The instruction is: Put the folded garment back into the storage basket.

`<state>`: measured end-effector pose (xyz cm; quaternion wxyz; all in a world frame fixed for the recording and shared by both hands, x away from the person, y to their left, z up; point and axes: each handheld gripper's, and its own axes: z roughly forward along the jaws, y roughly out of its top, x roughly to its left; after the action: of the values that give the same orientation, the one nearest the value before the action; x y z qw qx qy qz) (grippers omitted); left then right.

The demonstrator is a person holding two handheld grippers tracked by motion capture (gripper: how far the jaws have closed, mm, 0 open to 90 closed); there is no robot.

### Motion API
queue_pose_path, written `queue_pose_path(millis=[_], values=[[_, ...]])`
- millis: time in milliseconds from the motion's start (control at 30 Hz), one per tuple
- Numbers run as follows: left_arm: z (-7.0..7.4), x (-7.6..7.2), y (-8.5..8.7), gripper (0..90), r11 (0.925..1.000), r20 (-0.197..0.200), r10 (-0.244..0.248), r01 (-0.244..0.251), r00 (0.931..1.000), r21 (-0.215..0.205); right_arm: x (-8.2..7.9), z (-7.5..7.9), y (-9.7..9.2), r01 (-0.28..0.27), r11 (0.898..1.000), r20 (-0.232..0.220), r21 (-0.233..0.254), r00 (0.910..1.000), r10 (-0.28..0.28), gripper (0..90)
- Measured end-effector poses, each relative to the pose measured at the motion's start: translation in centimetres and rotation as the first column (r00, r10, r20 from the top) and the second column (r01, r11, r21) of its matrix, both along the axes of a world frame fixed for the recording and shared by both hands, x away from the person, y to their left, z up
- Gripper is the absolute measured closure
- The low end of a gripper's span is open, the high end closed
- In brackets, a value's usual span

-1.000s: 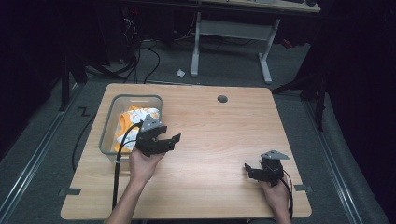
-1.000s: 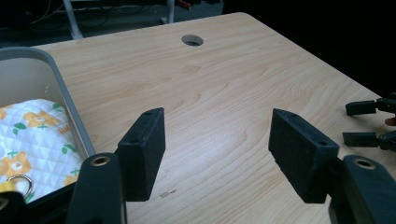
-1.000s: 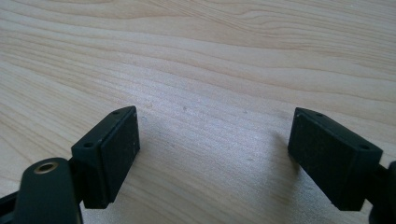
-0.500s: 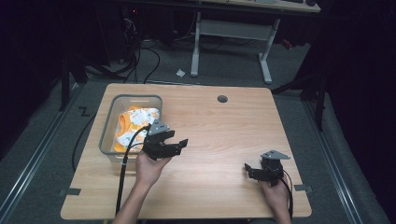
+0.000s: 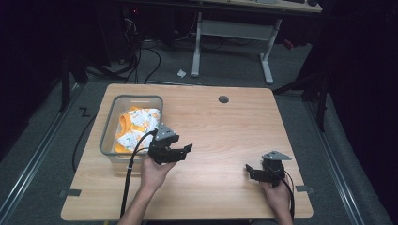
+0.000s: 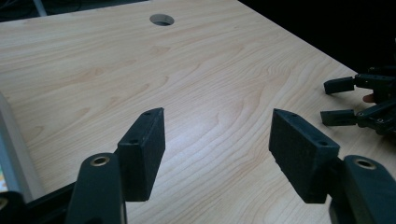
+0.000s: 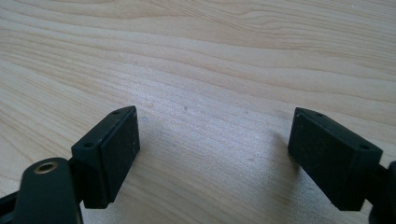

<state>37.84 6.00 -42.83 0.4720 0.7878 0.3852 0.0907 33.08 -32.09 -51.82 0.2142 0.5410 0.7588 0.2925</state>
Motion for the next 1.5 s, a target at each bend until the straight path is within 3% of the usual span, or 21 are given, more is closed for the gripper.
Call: queue_pose_path(millis=[167,533,1500], values=[[-0.4,-0.1,-0.5,36.4,0.9998,-0.012,-0.011,0.011,0.9999,-0.014,0.0,0.0,0.0,0.0,1.0,0.0,0.001,1.0,0.0,16.6],[-1.3,-0.2,-1.8,36.2,0.999,-0.028,-0.039,0.039,0.9989,0.023,0.0,0.0,0.0,0.0,1.0,0.0,0.001,1.0,0.0,16.7],[-5.2,-0.1,-3.1,36.3,0.9951,-0.079,-0.012,0.02,0.9968,0.097,0.0,0.0,0.0,-0.001,1.0,-0.001,0.0,1.0,0.001,16.7]])
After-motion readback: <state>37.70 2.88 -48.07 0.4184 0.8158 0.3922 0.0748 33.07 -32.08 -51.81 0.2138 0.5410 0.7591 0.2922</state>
